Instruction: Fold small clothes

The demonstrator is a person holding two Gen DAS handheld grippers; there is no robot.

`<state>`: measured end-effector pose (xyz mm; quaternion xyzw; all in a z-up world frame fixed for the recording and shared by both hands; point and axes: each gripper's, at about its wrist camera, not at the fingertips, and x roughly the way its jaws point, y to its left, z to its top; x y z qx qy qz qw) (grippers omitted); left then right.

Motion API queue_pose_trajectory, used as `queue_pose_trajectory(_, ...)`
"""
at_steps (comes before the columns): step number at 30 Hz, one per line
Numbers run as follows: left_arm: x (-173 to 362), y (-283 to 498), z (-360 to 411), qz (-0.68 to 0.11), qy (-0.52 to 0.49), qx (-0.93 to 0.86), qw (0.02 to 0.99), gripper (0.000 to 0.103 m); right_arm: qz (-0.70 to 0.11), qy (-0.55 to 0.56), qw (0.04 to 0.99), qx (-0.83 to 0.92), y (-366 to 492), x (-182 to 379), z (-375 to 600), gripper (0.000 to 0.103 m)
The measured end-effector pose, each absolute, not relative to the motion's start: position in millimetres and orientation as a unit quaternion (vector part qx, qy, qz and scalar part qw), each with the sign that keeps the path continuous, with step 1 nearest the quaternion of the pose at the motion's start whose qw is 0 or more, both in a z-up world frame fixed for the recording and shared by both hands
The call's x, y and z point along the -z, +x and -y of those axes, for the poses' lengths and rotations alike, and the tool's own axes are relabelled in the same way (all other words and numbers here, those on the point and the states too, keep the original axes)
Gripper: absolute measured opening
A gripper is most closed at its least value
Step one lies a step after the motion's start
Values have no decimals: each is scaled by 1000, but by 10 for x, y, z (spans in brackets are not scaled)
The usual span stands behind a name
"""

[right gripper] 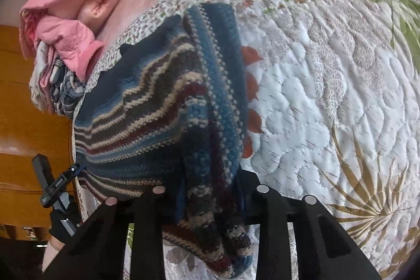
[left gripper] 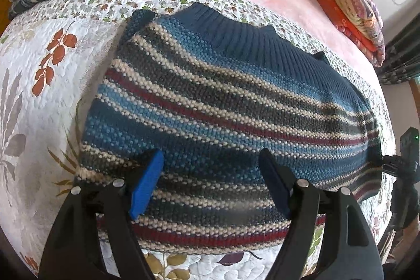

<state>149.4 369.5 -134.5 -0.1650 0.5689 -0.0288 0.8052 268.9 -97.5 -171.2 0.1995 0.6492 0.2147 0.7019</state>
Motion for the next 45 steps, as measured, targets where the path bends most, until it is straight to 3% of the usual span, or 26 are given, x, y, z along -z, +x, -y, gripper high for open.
queue_pose_trajectory(19, 1373, 1517, -3638, -572, -146, 32, 807, 77, -653, 195, 704, -197, 2687, 1751, 943, 28)
queue_pose_trajectory(27, 1246, 1549, -3725, -568, -180, 31, 803, 77, -622, 175, 729, -228, 2698, 1215, 645, 23)
queue_pose_trajectory(37, 1011, 1587, -3805, -547, -207, 38, 810, 77, -588, 39, 742, -320, 2614, 413, -596, 21)
queue_pose_trajectory(45, 965, 1585, -3980, -539, -231, 29, 809, 77, -610, -82, 717, -327, 2383, 650, -1571, 21)
